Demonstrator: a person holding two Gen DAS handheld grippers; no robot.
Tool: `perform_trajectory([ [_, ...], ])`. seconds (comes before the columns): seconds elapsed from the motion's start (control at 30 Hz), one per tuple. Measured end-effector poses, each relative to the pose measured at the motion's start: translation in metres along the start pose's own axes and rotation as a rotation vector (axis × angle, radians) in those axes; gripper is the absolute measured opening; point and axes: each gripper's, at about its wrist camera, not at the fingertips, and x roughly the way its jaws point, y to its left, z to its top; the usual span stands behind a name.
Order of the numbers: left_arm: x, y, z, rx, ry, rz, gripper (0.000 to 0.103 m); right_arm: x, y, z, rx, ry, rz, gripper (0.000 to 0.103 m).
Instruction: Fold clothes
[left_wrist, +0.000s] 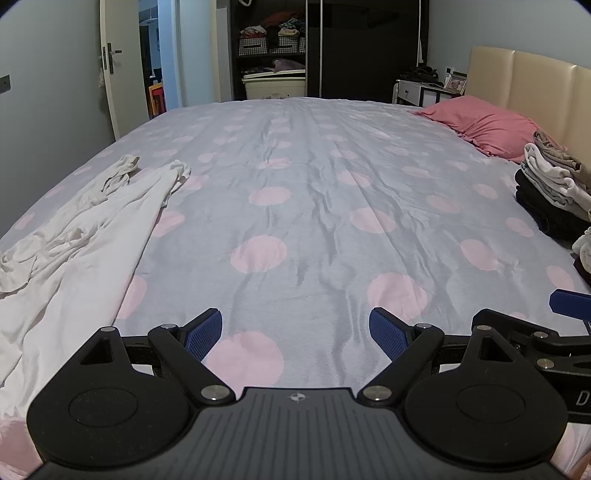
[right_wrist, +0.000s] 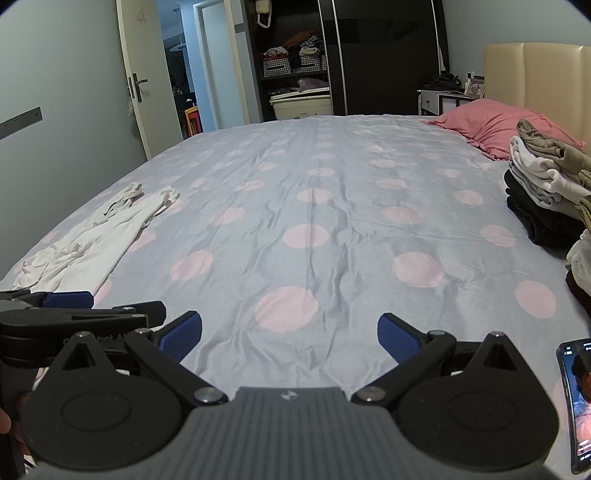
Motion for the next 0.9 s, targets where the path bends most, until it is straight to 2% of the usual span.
perform_trajectory([
  [0.33,0.0004,0.0011,0.0005,-0.007,-0.002,0.002,0.088,-0.0063,-0.0066,-0.0040,-0.010,0.004,0.008,0.102],
  [0.67,-0.0019,0.0043,-0.0022,-0.033,-0.028,0.009,0.087,-0.0007,-0.0021,0.0005,-0.010,0.018,-0.027,0.102],
  [0.9,-0.0016,0.0038,-0.0016,-0.027,-0.009,0.003,0.085,-0.0014,-0.0002,-0.0006,-0.022,0.001,-0.033,0.102],
])
